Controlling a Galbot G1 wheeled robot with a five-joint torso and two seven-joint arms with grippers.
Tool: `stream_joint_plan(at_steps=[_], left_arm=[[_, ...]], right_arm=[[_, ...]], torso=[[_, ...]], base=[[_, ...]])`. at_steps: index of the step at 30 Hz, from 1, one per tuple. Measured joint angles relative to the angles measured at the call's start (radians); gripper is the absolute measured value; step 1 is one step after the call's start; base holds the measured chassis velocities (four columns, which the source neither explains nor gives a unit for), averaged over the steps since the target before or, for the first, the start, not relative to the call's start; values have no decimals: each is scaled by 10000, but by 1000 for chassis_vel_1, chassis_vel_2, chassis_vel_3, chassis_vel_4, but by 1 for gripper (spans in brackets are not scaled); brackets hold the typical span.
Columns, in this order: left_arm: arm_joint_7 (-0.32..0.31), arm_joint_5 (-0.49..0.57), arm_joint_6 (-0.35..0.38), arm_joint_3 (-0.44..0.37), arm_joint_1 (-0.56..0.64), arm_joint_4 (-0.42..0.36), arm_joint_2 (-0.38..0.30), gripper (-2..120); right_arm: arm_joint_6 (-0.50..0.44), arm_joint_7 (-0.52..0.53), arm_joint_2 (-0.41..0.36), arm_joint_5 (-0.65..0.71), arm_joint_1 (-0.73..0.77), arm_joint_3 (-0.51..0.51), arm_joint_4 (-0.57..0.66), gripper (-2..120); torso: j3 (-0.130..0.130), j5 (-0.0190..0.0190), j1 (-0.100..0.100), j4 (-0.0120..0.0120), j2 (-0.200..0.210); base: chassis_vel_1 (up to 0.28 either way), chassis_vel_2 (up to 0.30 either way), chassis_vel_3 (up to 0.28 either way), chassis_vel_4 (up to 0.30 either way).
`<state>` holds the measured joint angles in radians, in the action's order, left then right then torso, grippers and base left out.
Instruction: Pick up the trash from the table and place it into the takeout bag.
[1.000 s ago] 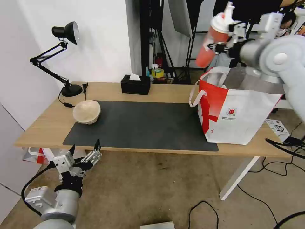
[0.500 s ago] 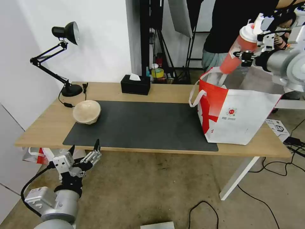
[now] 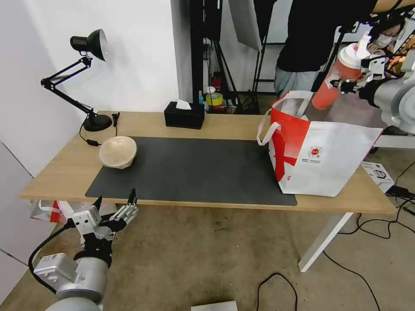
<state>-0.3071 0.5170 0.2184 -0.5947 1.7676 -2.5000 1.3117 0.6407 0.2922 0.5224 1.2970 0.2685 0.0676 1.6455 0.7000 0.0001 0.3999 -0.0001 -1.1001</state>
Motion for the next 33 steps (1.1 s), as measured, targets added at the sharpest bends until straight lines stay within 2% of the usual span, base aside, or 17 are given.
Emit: stream_joint_plan(at_steps=[8,20,22,23,26,28,32,33], left_arm=[[-18,34,-1,-2,4,0,-24,100],[-43,62,-25,-15,33,0,-43,100],[-45,64,-27,-6,31,0,-37,100],[-45,64,-27,-6,31,0,-37,100],[-48,68,-29,-3,17,0,-39,100],[-49,70,-30,-3,10,0,-42,100],[-50,83,-30,3,-26,0,-58,100],[-50,83,-30,3,-26,0,-58,100]], right_arm=[[-200,463,531,-599,47,-408,-427,3],[-133,1210,1055,-589,-14,-680,-833,3],[-17,1430,1104,-521,-17,-724,-822,11],[-17,1430,1104,-521,-17,-724,-822,11],[134,1686,1138,-324,-91,-775,-812,26],[157,1710,1138,-265,-121,-790,-806,30],[290,1742,1101,-88,-234,-848,-700,48],[290,1742,1101,-88,-234,-848,-700,48]], torso=[[1,-1,1,3,1],[0,-2,0,2,0],[1,-1,0,2,1],[1,-1,0,2,1],[0,-2,0,1,1],[0,-2,1,1,1],[0,-2,1,1,1],[0,-2,1,1,1]], base=[[0,0,0,0],[0,0,0,0],[0,0,0,0],[0,0,0,0],[0,0,0,0],[0,0,0,0],[0,0,0,0],[0,0,0,0]])
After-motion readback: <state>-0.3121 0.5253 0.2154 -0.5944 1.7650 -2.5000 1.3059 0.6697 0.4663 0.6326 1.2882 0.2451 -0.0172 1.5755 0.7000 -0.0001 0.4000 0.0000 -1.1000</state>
